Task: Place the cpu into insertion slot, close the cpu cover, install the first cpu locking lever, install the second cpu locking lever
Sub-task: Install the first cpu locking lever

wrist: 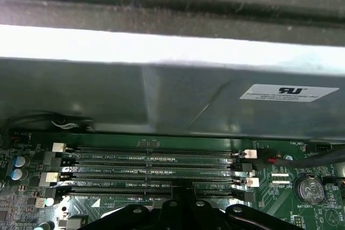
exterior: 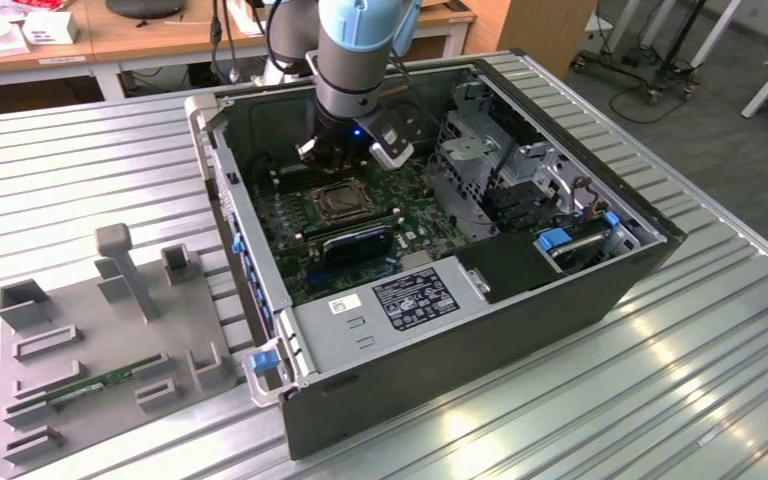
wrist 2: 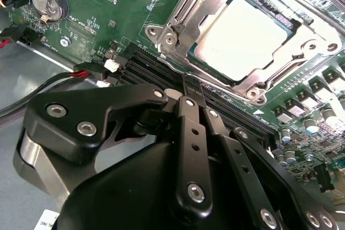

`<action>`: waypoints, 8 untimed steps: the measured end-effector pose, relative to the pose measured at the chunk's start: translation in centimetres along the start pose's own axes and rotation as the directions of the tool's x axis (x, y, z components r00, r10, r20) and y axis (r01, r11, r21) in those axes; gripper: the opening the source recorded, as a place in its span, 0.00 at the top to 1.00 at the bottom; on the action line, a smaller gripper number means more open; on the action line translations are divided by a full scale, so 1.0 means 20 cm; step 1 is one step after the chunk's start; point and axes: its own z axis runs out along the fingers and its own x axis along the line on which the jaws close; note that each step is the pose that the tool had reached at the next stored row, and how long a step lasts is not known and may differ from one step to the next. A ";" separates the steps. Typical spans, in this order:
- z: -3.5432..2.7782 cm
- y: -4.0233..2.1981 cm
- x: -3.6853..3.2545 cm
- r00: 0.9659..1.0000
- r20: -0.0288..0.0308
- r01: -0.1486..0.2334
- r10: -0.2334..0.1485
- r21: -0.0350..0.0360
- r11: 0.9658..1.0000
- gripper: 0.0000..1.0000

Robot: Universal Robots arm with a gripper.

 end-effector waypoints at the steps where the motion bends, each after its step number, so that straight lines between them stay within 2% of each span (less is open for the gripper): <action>1: 0.000 0.000 0.000 1.000 0.000 0.000 0.000 0.001 1.000 0.89; 5: 0.000 0.000 0.000 1.000 0.000 0.000 0.000 0.006 1.000 0.89; 8: 0.000 -0.001 0.000 1.000 0.000 0.000 0.000 0.007 1.000 0.89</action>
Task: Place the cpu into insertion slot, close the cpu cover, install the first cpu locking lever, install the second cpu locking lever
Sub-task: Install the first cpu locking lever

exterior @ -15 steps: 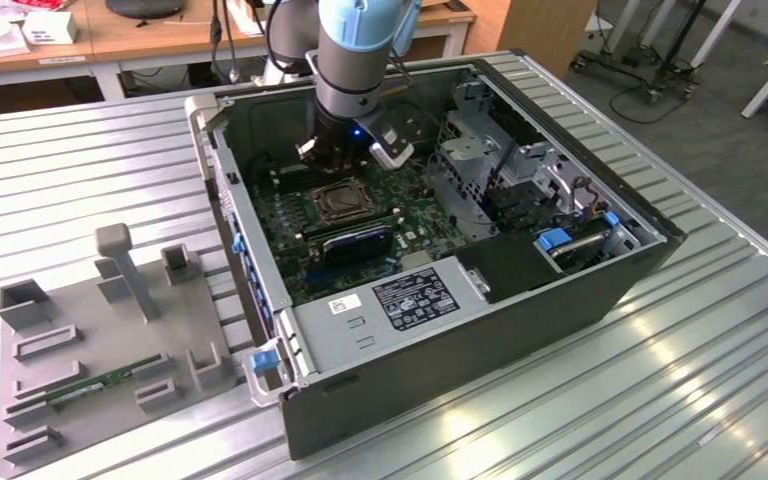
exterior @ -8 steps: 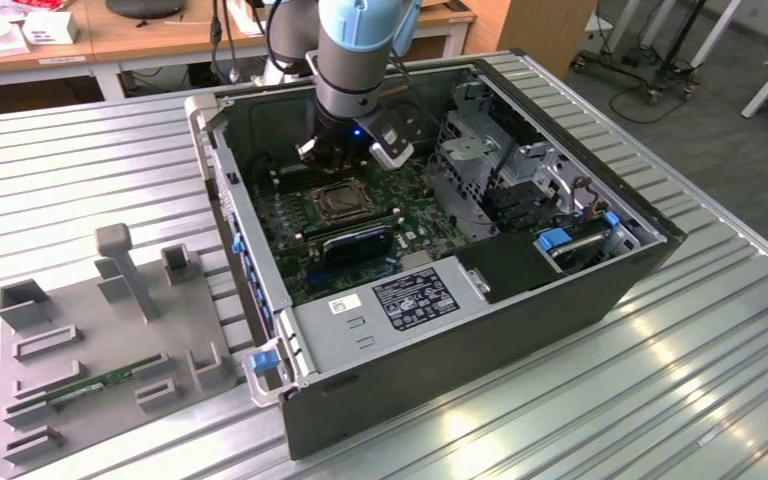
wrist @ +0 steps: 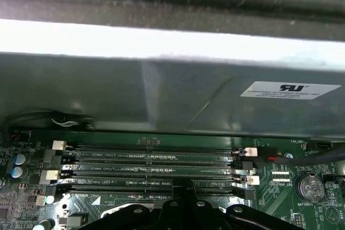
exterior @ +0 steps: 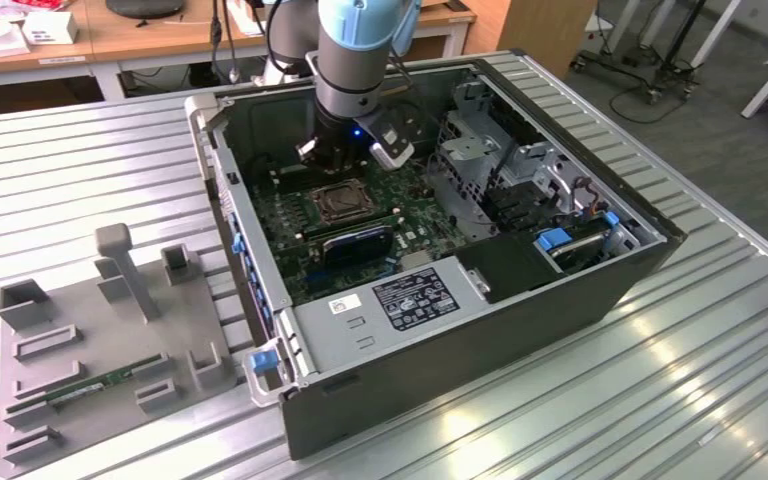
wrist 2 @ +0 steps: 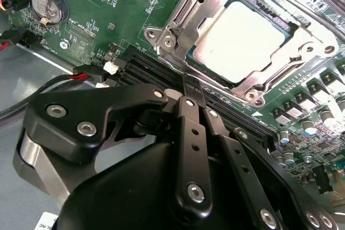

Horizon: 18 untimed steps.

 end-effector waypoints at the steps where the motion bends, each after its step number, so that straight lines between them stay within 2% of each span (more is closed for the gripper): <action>1: 0.001 0.000 0.000 1.000 0.000 0.000 0.000 0.000 1.000 0.89; 18: 0.009 -0.003 0.001 1.000 0.000 0.000 0.000 0.000 1.000 0.89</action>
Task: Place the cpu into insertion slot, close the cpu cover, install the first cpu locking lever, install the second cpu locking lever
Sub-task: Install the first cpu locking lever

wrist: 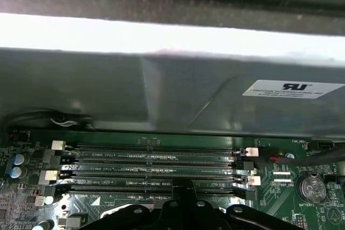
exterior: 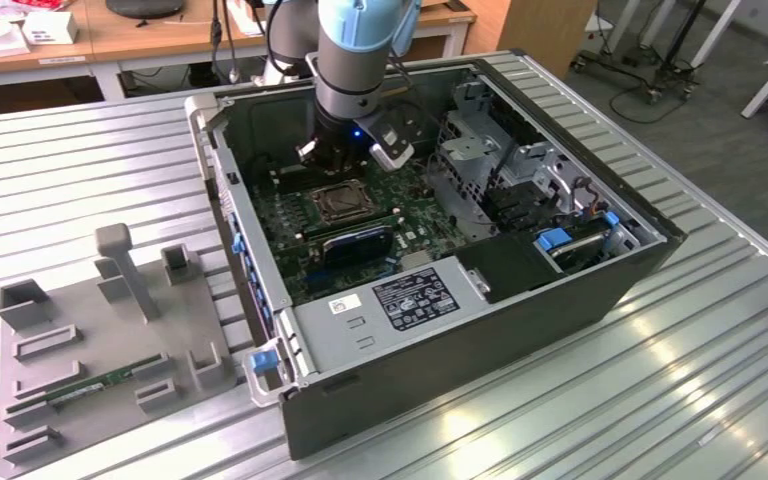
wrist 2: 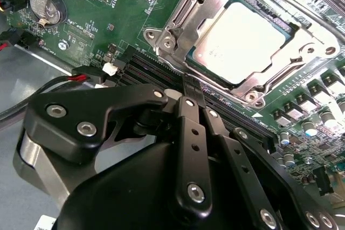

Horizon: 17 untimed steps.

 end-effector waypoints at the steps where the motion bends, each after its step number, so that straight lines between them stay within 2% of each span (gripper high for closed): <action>1: 0.001 0.000 0.000 1.000 0.000 0.000 0.000 0.000 1.000 0.89; 17: 0.004 -0.001 0.000 1.000 0.000 0.000 0.000 0.000 1.000 0.89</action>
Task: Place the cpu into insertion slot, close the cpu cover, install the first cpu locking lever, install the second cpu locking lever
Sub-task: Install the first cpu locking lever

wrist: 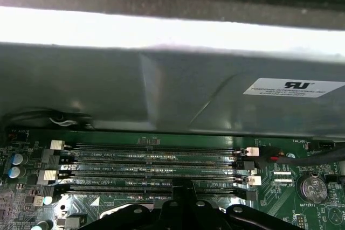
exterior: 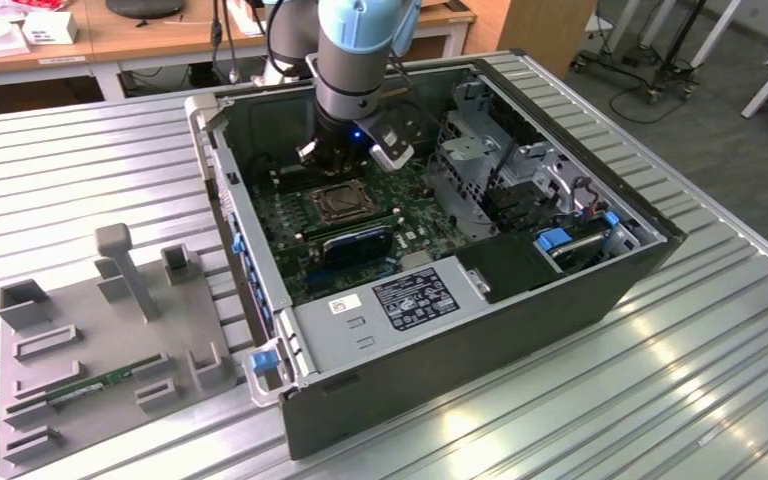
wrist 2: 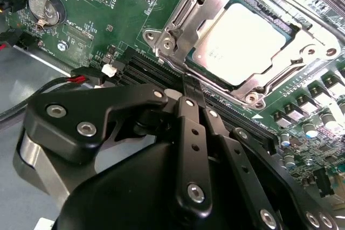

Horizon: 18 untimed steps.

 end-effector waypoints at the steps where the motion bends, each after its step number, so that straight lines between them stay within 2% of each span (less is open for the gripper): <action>1: 0.000 0.000 0.000 1.000 0.000 0.000 0.000 0.000 1.000 0.89; 18: -0.032 0.010 -0.003 1.000 0.000 0.000 0.000 0.000 1.000 0.89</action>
